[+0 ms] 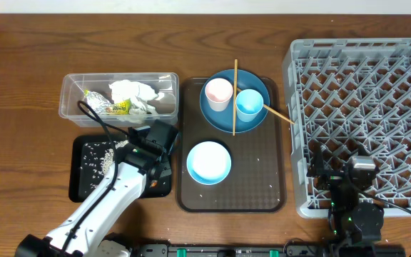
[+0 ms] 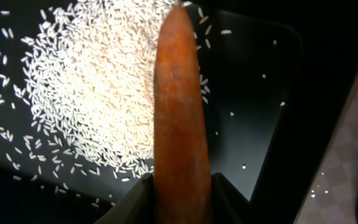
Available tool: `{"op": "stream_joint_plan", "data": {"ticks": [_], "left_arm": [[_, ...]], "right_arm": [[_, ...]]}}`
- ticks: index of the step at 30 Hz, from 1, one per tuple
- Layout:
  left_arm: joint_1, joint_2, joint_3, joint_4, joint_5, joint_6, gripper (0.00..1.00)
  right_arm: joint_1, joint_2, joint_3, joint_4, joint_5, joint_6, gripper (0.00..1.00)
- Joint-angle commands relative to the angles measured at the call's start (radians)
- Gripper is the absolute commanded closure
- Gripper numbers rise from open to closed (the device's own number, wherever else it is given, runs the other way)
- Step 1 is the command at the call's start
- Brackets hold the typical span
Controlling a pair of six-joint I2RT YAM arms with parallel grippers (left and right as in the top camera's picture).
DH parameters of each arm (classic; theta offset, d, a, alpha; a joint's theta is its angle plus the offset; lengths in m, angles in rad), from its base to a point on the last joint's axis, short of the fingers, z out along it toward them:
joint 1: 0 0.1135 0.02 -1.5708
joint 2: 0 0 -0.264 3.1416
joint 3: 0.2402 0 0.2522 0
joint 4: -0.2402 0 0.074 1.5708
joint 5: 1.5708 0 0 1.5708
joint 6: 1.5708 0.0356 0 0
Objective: Sort waste into correct bins and load items into the dishwasher rack
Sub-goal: 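Grasp the carrot with left gripper and place it on black tray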
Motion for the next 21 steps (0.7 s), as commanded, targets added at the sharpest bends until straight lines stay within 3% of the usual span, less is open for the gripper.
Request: {"op": "stream_joint_plan", "data": {"ticks": [1,6,11,21], "left_arm": [[0.003,0.005,-0.003,0.000,-0.031,0.025,0.60],[0.003,-0.005,0.006,-0.005,-0.027,0.051,0.53],[0.003,-0.034,0.051,-0.026,-0.026,0.071,0.53],[0.003,-0.210,0.356,-0.216,0.135,0.107,0.53]], "right_arm": [[-0.006,-0.005,-0.003,-0.001,0.000,-0.005,0.01],[-0.006,-0.005,-0.003,-0.001,0.000,-0.005,0.01],[-0.006,-0.005,-0.003,-0.001,0.000,-0.005,0.01],[-0.006,-0.005,-0.003,-0.001,0.000,-0.005,0.01]]}}
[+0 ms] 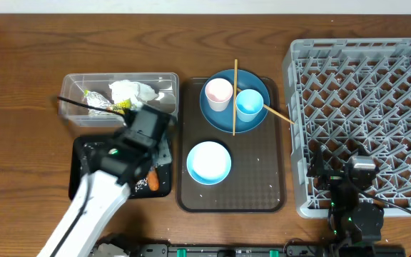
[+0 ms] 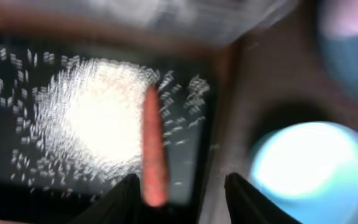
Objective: Sort waste into correct bins and load items into the dishwasher rack
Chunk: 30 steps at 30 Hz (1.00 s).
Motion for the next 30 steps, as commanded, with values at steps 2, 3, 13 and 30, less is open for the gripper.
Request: {"op": "stream_joint_plan", "data": {"ticks": [2,3,13,30], "left_arm": [[0.003,-0.101,0.145,-0.053,0.056,0.018,0.52],[0.003,-0.119,0.165,-0.057,0.065,0.018,0.52],[0.003,-0.261,0.198,-0.039,0.011,0.019,0.28],[0.003,-0.190,0.198,-0.045,0.013,0.017,0.26]], "right_arm": [[-0.006,-0.005,-0.003,-0.001,0.000,-0.005,0.01],[-0.006,-0.005,-0.003,-0.001,0.000,-0.005,0.01],[-0.006,-0.005,-0.003,-0.002,0.000,-0.005,0.01],[-0.006,0.098,0.394,-0.299,-0.207,0.089,0.01]]}}
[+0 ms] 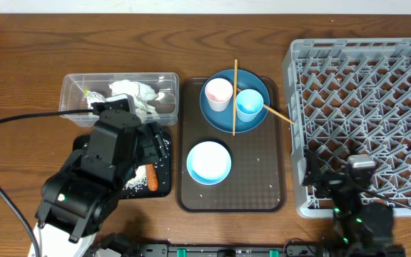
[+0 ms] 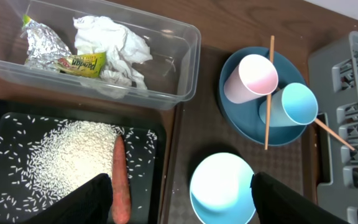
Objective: Sort waste into correct bins and load items into the dishwasher rack
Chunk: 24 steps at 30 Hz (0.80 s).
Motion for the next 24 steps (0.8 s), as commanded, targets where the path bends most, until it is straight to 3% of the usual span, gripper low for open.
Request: {"op": "stream_joint_plan", "data": {"ticks": [1,12,14,18,24], "left_arm": [[0.003,0.021,0.013,-0.001,-0.011,0.002,0.25],[0.003,0.123,0.013,-0.001,-0.001,-0.018,0.26],[0.003,0.138,0.013,0.003,0.011,-0.052,0.26],[0.001,0.200,0.013,0.106,0.173,-0.050,0.27],[-0.002,0.364,0.013,0.279,0.200,-0.050,0.28]], "right_arm": [[-0.006,0.095,0.243,-0.081,-0.038,0.039,0.01],[-0.004,0.849,1.150,-0.805,-0.152,0.035,0.01],[-0.004,0.939,1.228,-0.838,-0.163,0.039,0.01],[-0.004,1.057,1.302,-0.872,-0.226,0.039,0.01],[-0.004,1.159,1.299,-0.895,-0.275,0.033,0.01]]}}
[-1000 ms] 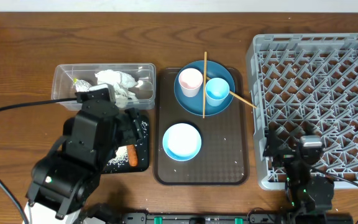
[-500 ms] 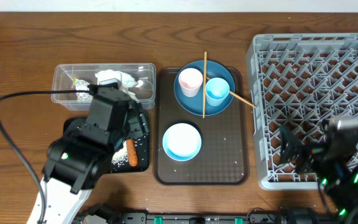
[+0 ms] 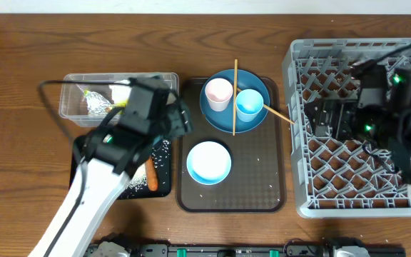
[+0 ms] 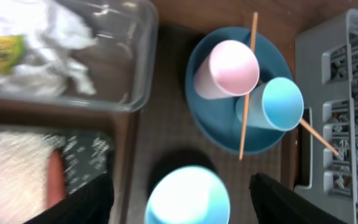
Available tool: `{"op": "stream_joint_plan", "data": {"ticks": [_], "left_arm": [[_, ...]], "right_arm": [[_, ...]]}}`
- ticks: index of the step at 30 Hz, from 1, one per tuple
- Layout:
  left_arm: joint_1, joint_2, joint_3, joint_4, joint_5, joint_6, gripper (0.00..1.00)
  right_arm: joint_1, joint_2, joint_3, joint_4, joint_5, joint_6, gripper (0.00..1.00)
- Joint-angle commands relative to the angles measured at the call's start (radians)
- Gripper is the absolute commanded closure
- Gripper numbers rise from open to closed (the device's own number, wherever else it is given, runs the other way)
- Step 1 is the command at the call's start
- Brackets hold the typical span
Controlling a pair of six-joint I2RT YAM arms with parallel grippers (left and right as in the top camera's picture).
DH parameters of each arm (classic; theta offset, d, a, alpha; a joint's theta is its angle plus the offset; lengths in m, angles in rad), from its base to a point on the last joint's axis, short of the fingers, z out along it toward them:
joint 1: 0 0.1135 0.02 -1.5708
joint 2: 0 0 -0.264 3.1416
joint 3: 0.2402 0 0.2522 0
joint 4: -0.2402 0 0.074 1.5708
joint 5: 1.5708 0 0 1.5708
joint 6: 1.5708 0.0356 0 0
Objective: Sort waste into correct bins and load items into the dishwasher rack
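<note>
On the brown tray, a light blue bowl sits at the front. Behind it, a dark blue plate carries a pink cup, a blue cup and two chopsticks. My left gripper hangs open at the tray's left edge. In the left wrist view, the left gripper straddles the bowl from above, empty. A carrot lies in the black tray among rice. My right gripper is over the grey dishwasher rack; its jaws are unclear.
A clear bin at the back left holds crumpled tissue, foil and a wrapper. One chopstick tip reaches toward the rack's left wall. Loose rice grains dot the brown tray. Bare wooden table lies at the far left and along the back.
My left gripper has shifted right, from over the black tray and clear bin to over the brown tray's left side. The right arm has come up from the rack's front edge to above its left part.
At first my left gripper held the carrot low over the rice in the black tray. Then the carrot lay in that tray and the gripper stood open above it. It was higher afterwards, and now sits over the bowl. The right arm stayed at the rack's front until now.
</note>
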Motion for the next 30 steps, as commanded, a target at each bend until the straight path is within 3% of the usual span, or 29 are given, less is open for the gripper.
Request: {"op": "stream_joint_plan", "data": {"ticks": [1,17,23,30], "left_arm": [[-0.002,0.085,0.012,0.088,0.054,-0.011,0.28],[-0.048,0.517,0.012,0.633,0.076,-0.013,0.41],[-0.047,0.540,0.013,0.613,0.014,-0.011,0.44],[-0.047,0.400,0.013,0.459,0.013,-0.011,0.44]], "right_arm": [[-0.004,0.043,0.022,-0.024,-0.044,-0.006,0.01],[-0.004,0.143,0.019,-0.069,0.063,-0.046,0.01],[-0.004,0.143,0.017,-0.085,0.077,-0.051,0.01],[-0.004,0.143,0.017,-0.090,0.076,-0.087,0.01]]}}
